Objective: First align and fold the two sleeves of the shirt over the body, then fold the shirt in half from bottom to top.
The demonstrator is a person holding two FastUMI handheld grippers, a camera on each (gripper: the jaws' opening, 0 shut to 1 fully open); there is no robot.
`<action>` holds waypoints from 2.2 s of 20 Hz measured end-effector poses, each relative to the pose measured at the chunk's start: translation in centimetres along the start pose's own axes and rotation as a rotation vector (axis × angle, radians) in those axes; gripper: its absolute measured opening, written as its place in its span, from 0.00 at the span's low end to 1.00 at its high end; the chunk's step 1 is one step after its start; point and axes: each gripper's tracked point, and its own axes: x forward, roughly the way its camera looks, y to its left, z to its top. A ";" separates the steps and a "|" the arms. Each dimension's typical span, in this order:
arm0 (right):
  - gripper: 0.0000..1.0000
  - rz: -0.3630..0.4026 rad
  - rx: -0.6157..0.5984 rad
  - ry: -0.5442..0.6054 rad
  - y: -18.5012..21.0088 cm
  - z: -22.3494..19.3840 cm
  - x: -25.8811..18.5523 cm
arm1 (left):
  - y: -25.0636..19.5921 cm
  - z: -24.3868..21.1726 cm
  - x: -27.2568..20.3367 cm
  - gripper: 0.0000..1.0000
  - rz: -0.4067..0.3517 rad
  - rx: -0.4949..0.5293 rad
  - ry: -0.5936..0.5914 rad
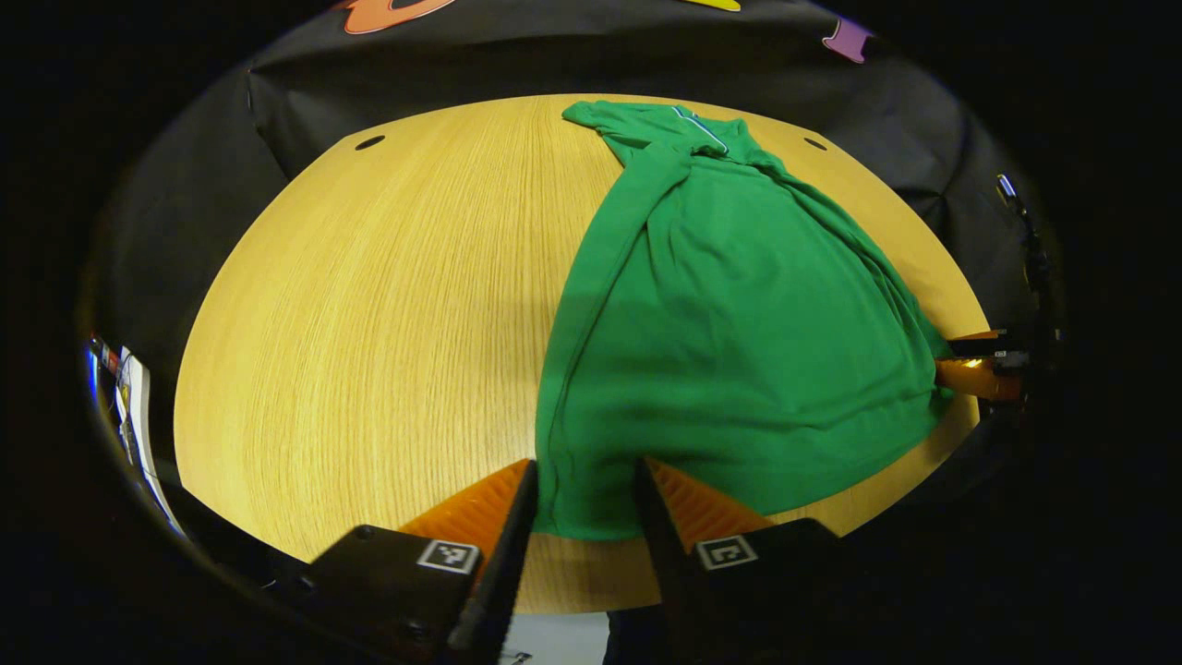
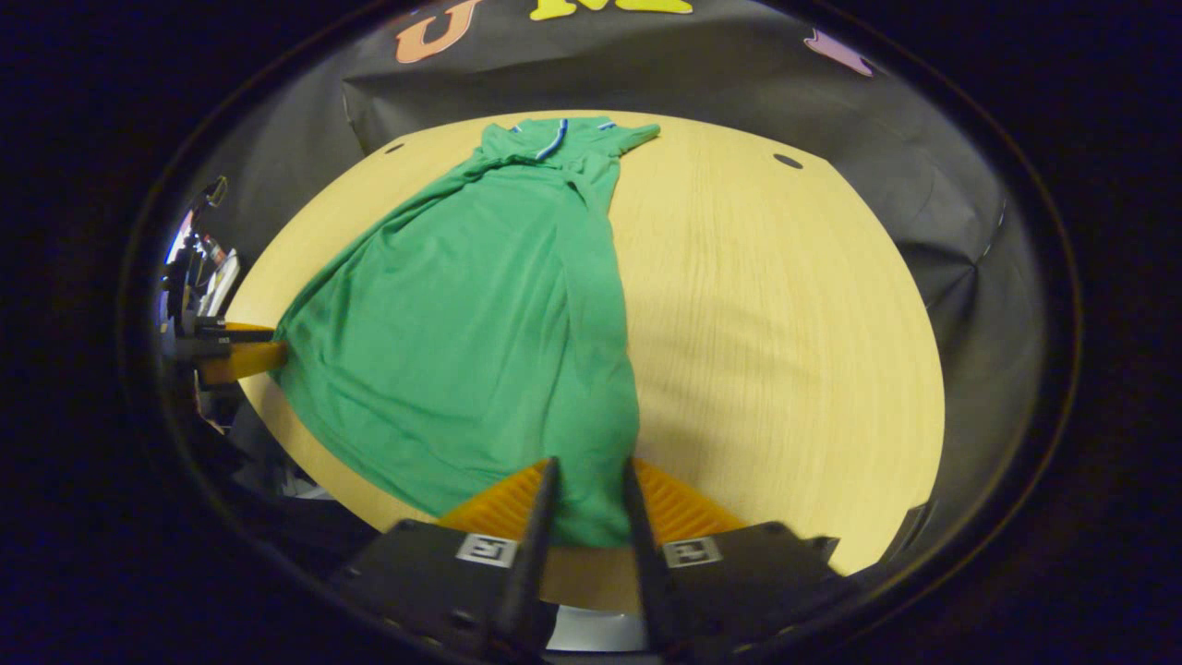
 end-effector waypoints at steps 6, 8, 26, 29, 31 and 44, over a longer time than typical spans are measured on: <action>0.00 0.043 -0.003 0.008 1.4 0.8 -0.3 | -1.4 3.6 -1.8 0.11 -0.073 -0.018 0.004; 0.00 0.060 0.010 -0.018 1.6 1.7 -1.2 | -2.0 5.8 -3.4 0.10 -0.105 -0.001 -0.013; 0.00 0.073 0.165 -0.374 0.3 20.8 -9.1 | -2.8 25.8 -9.5 0.08 -0.181 0.014 -0.350; 0.00 0.074 0.171 -0.420 0.0 24.6 -9.2 | -2.2 30.0 -9.4 0.08 -0.173 -0.009 -0.428; 0.00 0.072 0.170 -0.455 -0.5 27.5 -9.5 | -2.1 32.7 -9.0 0.08 -0.178 -0.013 -0.461; 0.00 0.074 0.185 -0.590 -2.2 43.9 -6.9 | -0.5 46.3 -4.5 0.09 -0.172 -0.044 -0.594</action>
